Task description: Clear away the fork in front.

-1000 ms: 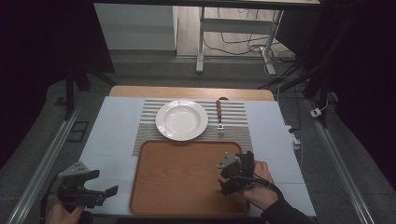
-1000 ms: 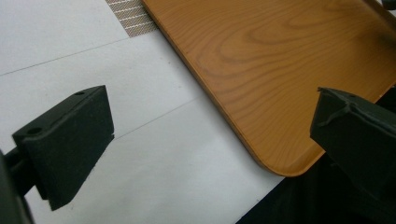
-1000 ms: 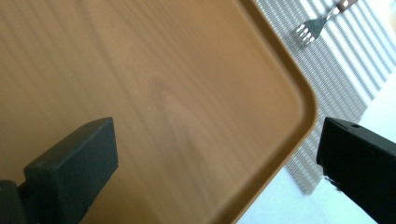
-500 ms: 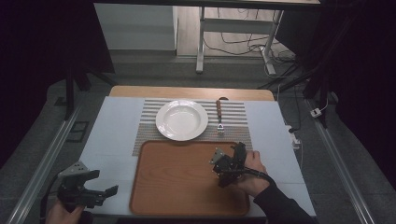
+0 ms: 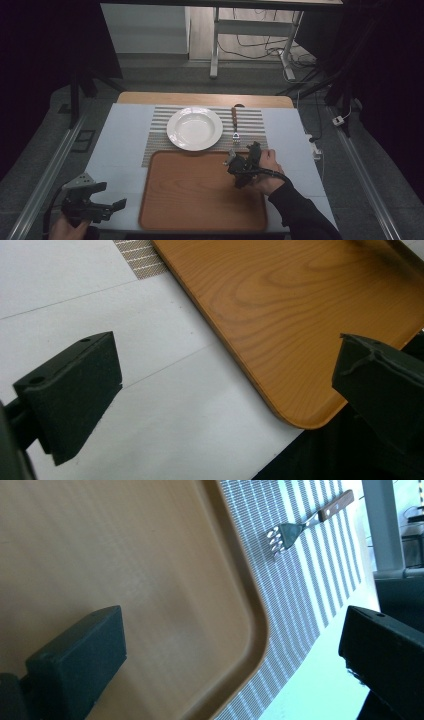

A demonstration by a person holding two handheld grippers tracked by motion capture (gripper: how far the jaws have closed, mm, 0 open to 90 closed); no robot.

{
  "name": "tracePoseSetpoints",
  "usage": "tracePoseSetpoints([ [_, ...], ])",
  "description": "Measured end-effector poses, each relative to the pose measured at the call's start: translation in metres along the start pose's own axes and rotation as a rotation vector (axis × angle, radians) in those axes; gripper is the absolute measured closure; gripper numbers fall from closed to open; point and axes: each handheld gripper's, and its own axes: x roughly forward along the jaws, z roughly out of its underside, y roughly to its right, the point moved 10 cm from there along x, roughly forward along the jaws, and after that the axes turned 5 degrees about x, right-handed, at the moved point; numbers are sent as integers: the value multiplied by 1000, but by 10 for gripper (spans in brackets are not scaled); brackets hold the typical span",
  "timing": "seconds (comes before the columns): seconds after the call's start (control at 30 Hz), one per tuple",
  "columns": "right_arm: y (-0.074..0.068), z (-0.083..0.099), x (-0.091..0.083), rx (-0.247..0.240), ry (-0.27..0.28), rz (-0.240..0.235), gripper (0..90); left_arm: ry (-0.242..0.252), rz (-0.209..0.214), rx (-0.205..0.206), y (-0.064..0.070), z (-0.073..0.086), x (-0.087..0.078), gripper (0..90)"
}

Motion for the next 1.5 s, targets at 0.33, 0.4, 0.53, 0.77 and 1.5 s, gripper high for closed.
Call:
tracePoseSetpoints([
  [0.33, 22, -12, 20, -86, -14, 61, 38, -2, 5, 3, 0, 0, 0, 0],
  [0.4, 24, -13, 21, -80, -13, 61, 42, -2, 4, 3, 0, 0, 0, 0],
  [0.53, 37, -18, 28, -84, -22, 72, 83, -2, 6, 4, 1, 0, 0, 0],
  [0.77, 50, -26, 39, -106, -31, 94, 158, -3, 10, 5, 1, 0, 0, 0],
  [1.5, 52, -35, 79, -153, -88, 45, 375, -5, 13, 7, 1, 0, 1, 0],
])
